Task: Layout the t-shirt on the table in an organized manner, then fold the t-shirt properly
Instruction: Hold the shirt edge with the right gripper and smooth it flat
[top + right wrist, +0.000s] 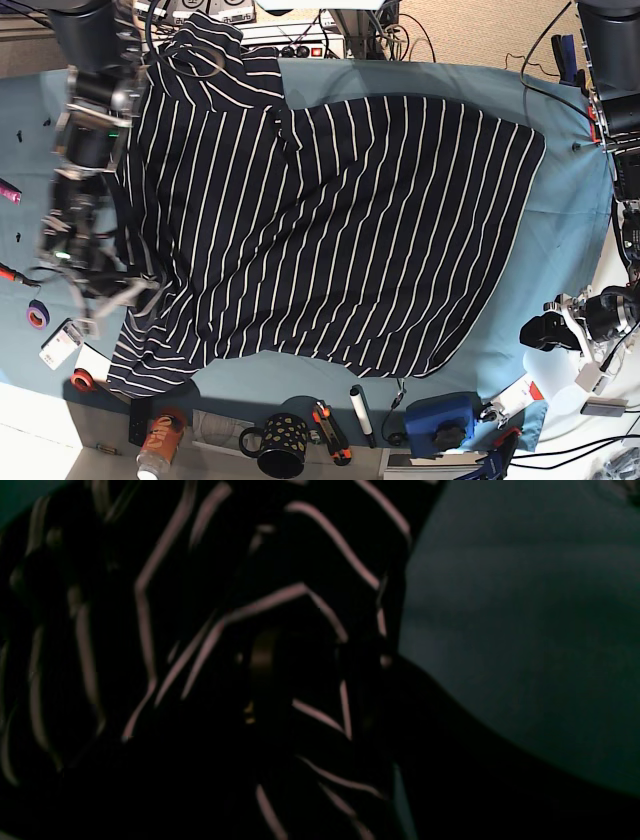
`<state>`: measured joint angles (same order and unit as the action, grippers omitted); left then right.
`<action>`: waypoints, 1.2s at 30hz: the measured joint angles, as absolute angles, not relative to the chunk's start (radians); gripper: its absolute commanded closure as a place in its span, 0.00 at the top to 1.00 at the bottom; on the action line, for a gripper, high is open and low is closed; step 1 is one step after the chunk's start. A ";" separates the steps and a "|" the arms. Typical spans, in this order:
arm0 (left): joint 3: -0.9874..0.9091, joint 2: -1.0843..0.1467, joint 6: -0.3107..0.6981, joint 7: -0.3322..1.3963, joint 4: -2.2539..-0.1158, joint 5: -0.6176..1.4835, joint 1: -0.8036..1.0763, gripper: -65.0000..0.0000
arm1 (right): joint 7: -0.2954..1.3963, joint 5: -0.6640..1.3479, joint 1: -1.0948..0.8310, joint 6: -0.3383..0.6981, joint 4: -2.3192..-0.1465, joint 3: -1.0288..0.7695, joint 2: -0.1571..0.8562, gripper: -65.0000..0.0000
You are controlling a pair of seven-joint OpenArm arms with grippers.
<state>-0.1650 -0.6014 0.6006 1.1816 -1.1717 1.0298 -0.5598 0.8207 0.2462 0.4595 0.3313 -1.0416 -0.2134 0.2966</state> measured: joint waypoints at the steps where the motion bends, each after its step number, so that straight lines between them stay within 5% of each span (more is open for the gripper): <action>1: -0.165 -0.601 0.601 1.181 -1.172 1.030 -0.560 0.20 | 0.813 0.232 0.459 0.329 -1.042 -0.213 0.287 0.35; 11: -0.165 -0.601 0.601 1.181 -1.172 1.030 -0.560 0.20 | 0.813 0.235 0.461 0.385 -1.052 -0.214 0.265 0.35; 19: -0.165 -0.601 0.601 1.180 -1.172 1.030 -0.559 0.20 | 0.871 0.204 0.465 0.387 -1.280 -0.215 0.265 0.35; 23: -0.165 -0.601 0.601 1.181 -1.172 1.030 -0.560 0.20 | 0.998 0.249 0.466 0.466 -1.373 -0.216 0.271 0.57; 26: -0.165 -0.601 0.601 1.181 -1.172 1.030 -0.560 0.20 | 1.076 0.299 0.466 0.476 -1.398 -0.215 0.270 0.58; 36: -0.166 -0.582 0.601 1.179 -1.171 1.030 -0.560 0.20 | 0.982 0.295 0.463 0.314 -1.176 -0.215 0.267 0.58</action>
